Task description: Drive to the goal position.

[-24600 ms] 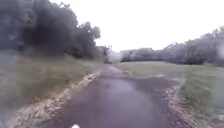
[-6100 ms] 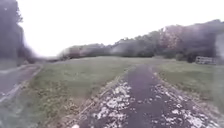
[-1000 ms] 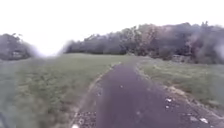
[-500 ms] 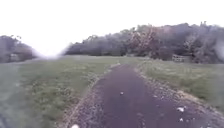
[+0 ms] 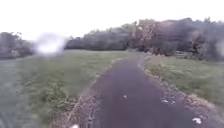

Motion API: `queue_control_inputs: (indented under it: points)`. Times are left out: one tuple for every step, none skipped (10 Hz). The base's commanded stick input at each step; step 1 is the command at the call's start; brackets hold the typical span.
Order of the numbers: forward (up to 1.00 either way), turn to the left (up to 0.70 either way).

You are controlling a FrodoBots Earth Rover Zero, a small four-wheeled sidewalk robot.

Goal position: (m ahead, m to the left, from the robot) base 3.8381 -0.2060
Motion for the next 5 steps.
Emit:
queue_control_inputs:
  points:
    - [0.7, 0.0]
    - [0.7, 0.0]
    - [0.7, 0.0]
    - [0.7, 0.0]
    - [0.7, 0.0]
